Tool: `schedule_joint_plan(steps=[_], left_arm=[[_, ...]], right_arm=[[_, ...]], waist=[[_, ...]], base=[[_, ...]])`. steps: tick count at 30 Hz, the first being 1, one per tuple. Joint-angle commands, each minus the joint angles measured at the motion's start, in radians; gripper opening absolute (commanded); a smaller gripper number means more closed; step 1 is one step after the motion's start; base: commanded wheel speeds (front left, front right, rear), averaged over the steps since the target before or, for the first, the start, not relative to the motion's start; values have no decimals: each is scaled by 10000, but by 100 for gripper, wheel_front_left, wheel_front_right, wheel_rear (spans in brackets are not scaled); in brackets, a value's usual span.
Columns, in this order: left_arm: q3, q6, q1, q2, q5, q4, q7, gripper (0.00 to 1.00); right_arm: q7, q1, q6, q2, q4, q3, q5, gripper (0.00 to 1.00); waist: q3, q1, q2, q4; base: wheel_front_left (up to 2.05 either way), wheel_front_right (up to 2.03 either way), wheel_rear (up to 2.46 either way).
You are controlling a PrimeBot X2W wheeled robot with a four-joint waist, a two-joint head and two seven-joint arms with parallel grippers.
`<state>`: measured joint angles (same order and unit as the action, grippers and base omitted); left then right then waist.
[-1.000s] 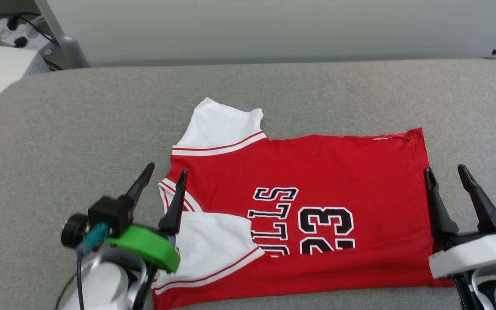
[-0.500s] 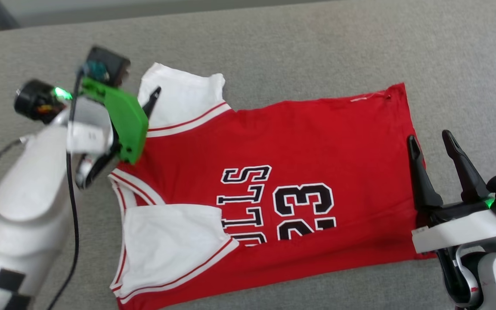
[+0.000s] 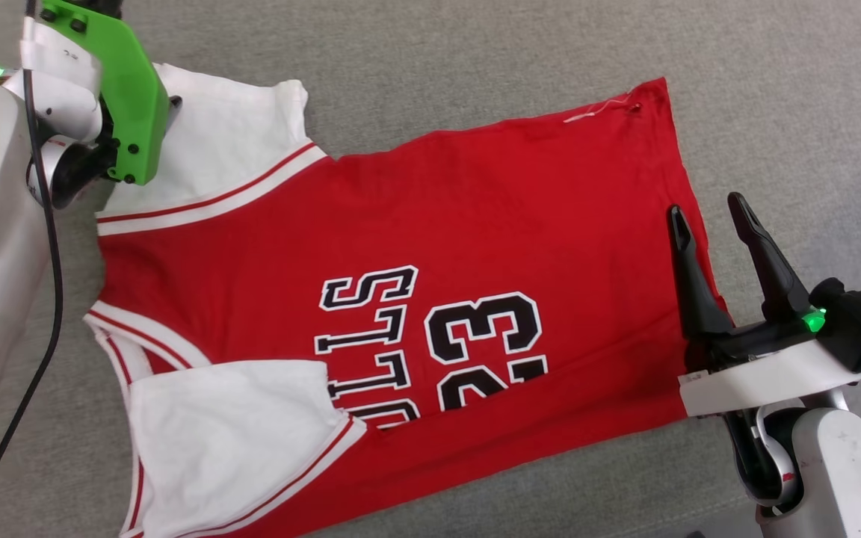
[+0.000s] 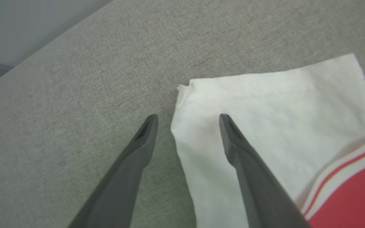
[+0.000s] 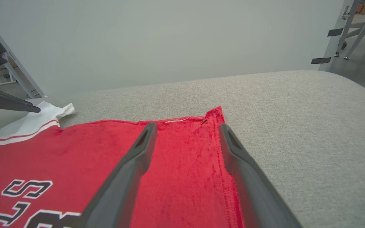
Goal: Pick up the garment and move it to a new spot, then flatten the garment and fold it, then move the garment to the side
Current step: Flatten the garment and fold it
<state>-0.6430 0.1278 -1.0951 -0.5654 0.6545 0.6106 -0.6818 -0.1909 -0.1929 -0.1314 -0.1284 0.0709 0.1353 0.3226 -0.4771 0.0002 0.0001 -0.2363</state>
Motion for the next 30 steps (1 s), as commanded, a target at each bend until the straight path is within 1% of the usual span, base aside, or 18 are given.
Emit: schedule_joint_plan(steps=[1, 4, 8, 9, 10, 13, 19, 22, 26, 30], left_arm=[[-34, 27, -219, -17, 100, 160, -5, 100], [-110, 27, -364, -80, 161, 552, 173, 100], [-251, 28, -335, -69, 465, 1099, 32, 100], [-240, 28, -300, -37, 594, 1237, -55, 80], [-228, 28, -224, 31, 814, 1381, -224, 0], [-349, 28, -82, 28, 1150, 1483, -452, 0], [-391, 28, -43, 34, 1250, 1539, 746, 0], [-405, 28, 2, 115, 1361, 1448, 1543, 0], [-616, 28, 261, 157, 1559, 1174, 2210, 0], [-801, 28, 708, 28, 1747, 688, 2853, 0]], right_arm=[[-105, -199, 7, 42, -41, 53, 45, 100], [-162, -264, 7, 49, -99, 141, 67, 100], [-205, -290, 7, 24, -160, 156, 77, 100], [-211, -288, 7, 17, -171, 149, 75, 100], [-218, -283, 7, 10, -185, 133, 72, 100], [-201, -255, 7, -8, -222, 93, 44, 100], [-74, -208, 7, -68, -241, 57, -52, 100], [46, -151, 7, -132, -254, 20, -88, 100], [377, -26, 7, -376, -247, -18, -134, 100], [1047, 89, 7, -775, -177, -182, -133, 100]], waist=[[-335, -2, -1, -334], [-446, -2, -1, -429], [-495, -2, -1, -473], [-492, -2, -1, -470], [-479, -2, -1, -456], [-400, -2, -1, -408], [-31, -2, -1, -185], [273, -2, -1, -32], [717, -2, -1, 205], [1162, -2, -1, 467]], base=[[0, 0, 0], [0, 0, 0], [0, 0, 0], [0, 0, 0], [0, 0, 0], [0, 0, 0], [0, 0, 0], [0, 0, 0], [0, 0, 0], [0, 0, 0]])
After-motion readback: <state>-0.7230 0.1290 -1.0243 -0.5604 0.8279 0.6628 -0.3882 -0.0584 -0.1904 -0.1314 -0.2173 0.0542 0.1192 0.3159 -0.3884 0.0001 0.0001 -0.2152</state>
